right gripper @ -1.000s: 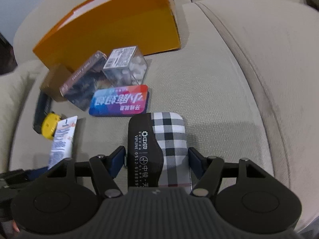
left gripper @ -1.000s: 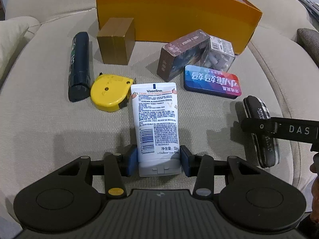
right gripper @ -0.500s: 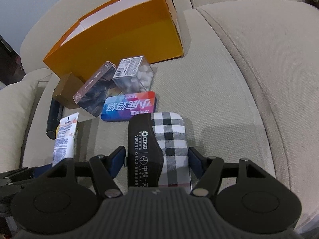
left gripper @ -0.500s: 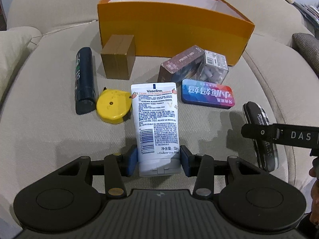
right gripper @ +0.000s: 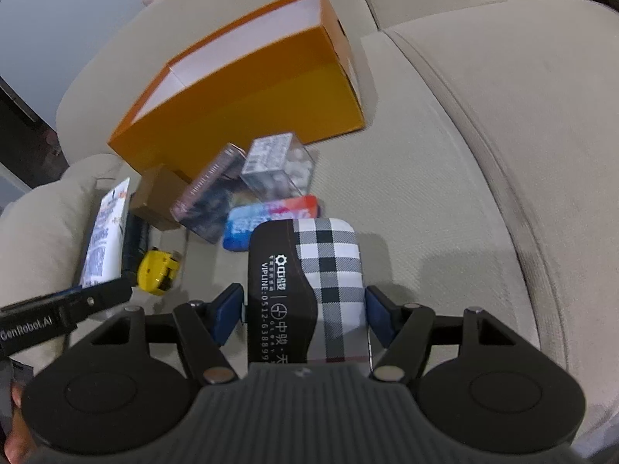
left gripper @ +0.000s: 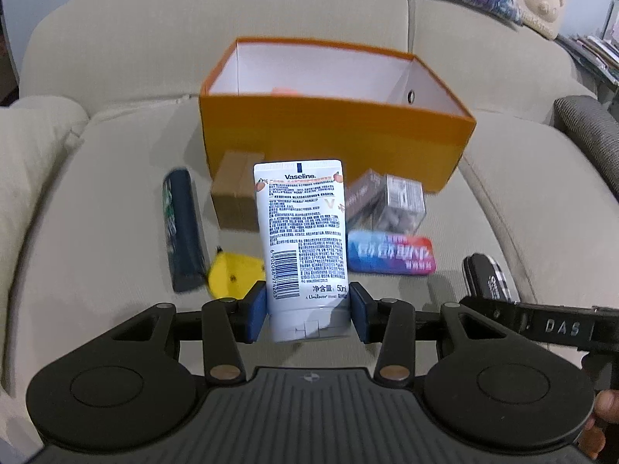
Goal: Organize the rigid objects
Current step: 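Lift the Vaseline tube and plaid case and carry them toward the orange box, then lower the tube and plaid case into the box and open both grippers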
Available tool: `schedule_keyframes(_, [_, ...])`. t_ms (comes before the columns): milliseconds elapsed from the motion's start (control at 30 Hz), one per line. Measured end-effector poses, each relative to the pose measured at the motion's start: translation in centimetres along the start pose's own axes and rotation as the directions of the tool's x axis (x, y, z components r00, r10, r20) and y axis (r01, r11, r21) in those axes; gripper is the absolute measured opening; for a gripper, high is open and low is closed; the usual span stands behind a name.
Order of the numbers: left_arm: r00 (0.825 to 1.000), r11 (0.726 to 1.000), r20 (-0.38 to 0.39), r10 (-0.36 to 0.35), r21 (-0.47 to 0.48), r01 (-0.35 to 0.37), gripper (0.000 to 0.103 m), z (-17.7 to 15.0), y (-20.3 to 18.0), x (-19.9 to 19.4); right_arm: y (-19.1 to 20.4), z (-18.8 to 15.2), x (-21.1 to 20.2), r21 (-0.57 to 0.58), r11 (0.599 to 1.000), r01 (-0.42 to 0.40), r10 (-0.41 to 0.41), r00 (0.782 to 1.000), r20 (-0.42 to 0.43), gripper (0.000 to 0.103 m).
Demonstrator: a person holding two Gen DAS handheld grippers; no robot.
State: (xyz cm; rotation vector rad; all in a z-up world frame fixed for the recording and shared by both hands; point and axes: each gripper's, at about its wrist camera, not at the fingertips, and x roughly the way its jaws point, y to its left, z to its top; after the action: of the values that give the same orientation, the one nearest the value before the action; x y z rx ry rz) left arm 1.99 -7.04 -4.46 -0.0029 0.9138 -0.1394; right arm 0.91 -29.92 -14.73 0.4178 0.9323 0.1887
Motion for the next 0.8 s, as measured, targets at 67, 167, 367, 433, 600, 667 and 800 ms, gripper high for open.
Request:
schedule_keyframes(67, [1.000, 1.000, 0.011, 0.002, 0.005, -0.002, 0.051, 0.8, 0.0, -0.3, 0.6, 0.4, -0.2, -0.028, 1.000, 0.012, -0.011, 1.000, 0.006, 0.069])
schedule_keyframes(167, [1.000, 1.000, 0.027, 0.004, 0.013, -0.005, 0.051, 2.1, -0.1, -0.6, 1.1, 1.1, -0.5, -0.042, 0.999, 0.001, -0.001, 1.000, 0.010, 0.069])
schedule_keyframes(367, [0.999, 0.999, 0.050, 0.006, 0.039, -0.008, 0.051, 3.8, -0.7, -0.7, 1.9, 2.1, -1.0, -0.080, 0.997, 0.009, -0.008, 1.000, 0.011, 0.069])
schedule_keyframes(433, [0.999, 0.999, 0.053, 0.008, 0.044, -0.011, 0.051, 4.1, -0.9, -0.8, 2.0, 2.3, -1.2, -0.087, 0.996, 0.015, -0.014, 1.000, 0.011, 0.069])
schedule_keyframes(600, [0.998, 0.999, 0.063, 0.001, 0.047, -0.004, 0.051, 4.5, -1.1, -1.1, 2.7, 2.9, -1.9, -0.116, 0.993, 0.023, -0.021, 1.000, 0.018, 0.069])
schedule_keyframes(667, [0.998, 0.999, 0.065, 0.000, 0.046, -0.003, 0.051, 4.6, -1.1, -1.2, 2.9, 3.2, -2.2, -0.125, 0.992, 0.026, -0.024, 0.999, 0.024, 0.069])
schedule_keyframes(800, [0.997, 0.999, 0.074, 0.001, 0.049, -0.004, 0.051, 4.9, -1.0, -1.6, 3.4, 3.8, -2.8, -0.137, 0.990, 0.031, -0.026, 0.999, 0.035, 0.069])
